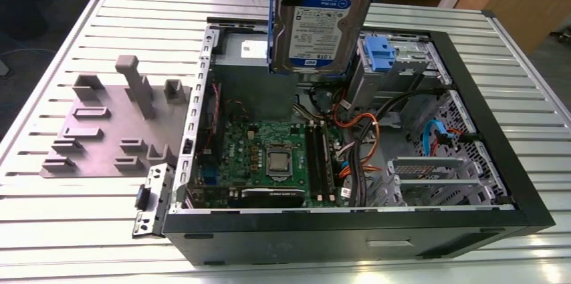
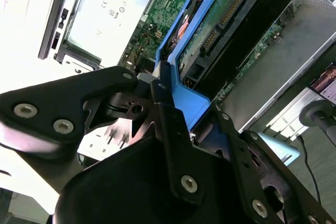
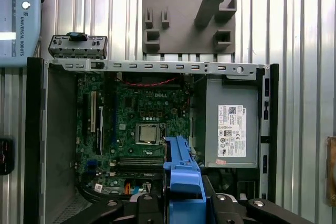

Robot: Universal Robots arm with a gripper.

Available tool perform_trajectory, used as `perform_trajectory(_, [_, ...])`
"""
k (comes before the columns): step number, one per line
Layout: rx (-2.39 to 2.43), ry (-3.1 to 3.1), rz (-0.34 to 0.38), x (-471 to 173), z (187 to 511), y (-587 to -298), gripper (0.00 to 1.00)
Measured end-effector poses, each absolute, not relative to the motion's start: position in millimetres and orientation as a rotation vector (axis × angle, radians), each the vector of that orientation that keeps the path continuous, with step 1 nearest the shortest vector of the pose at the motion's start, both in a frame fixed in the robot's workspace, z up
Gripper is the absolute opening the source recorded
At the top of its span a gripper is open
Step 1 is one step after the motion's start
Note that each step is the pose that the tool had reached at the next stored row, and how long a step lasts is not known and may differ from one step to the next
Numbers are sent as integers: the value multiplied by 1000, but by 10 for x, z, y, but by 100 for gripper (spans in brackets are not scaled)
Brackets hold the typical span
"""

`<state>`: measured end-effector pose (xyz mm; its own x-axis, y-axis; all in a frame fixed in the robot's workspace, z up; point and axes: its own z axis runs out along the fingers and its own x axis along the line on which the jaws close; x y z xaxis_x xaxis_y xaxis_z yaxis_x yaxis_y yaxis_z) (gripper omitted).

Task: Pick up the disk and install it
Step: 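Insert the disk into the insertion slot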

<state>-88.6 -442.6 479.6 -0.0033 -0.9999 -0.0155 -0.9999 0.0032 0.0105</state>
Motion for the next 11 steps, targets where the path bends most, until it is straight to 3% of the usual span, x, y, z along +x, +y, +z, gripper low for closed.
perform_trajectory(11, [-2215, 2223, 29, -886, 4795, -4548, 36])
